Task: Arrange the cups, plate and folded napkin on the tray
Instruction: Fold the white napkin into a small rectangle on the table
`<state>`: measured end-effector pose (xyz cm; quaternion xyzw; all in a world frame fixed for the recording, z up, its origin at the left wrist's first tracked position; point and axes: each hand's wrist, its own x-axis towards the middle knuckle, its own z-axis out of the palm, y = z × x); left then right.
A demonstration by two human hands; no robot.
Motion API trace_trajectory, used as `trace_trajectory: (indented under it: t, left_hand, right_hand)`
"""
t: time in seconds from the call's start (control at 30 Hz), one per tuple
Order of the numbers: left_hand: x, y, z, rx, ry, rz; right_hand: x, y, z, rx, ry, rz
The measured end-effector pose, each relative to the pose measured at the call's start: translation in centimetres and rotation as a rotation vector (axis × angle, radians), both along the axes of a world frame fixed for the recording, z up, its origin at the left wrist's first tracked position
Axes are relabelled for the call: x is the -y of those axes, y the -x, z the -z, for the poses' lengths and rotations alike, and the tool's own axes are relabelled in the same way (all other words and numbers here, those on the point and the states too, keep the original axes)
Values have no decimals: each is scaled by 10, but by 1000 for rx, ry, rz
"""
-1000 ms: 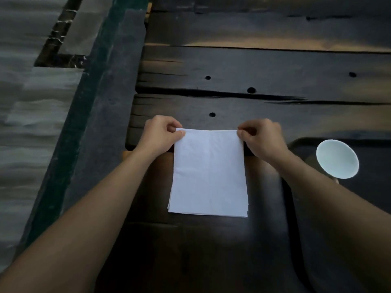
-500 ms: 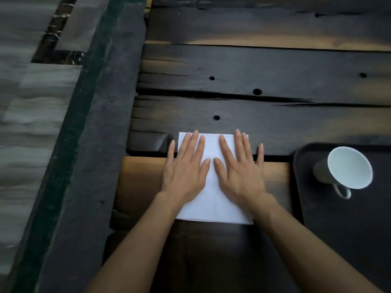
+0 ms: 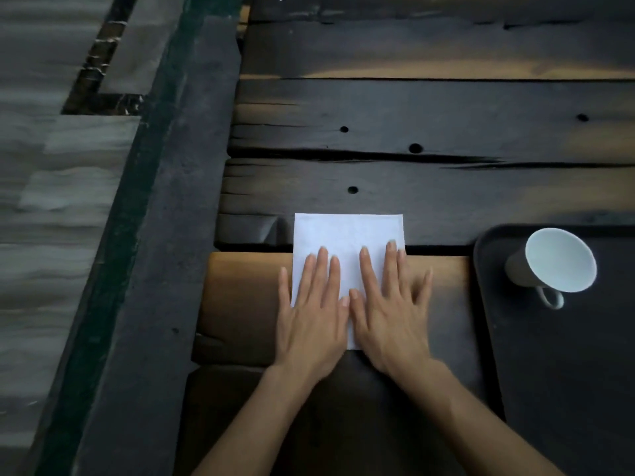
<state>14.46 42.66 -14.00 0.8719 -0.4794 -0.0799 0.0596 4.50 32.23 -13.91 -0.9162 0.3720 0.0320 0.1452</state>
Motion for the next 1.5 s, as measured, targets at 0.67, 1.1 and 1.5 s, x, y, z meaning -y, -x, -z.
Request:
trace_trajectory:
  t: [0.67, 1.1, 1.5]
  left_hand:
    - [41, -35, 0, 20, -97, 1]
    - [46, -67, 6, 6, -99, 59]
    - [162, -129, -51, -359, -171, 364]
  right_hand:
    - [23, -18, 7, -32, -13, 13]
    - [41, -19, 8, -33, 18, 59]
    - [-24, 44, -50, 183, -473, 791]
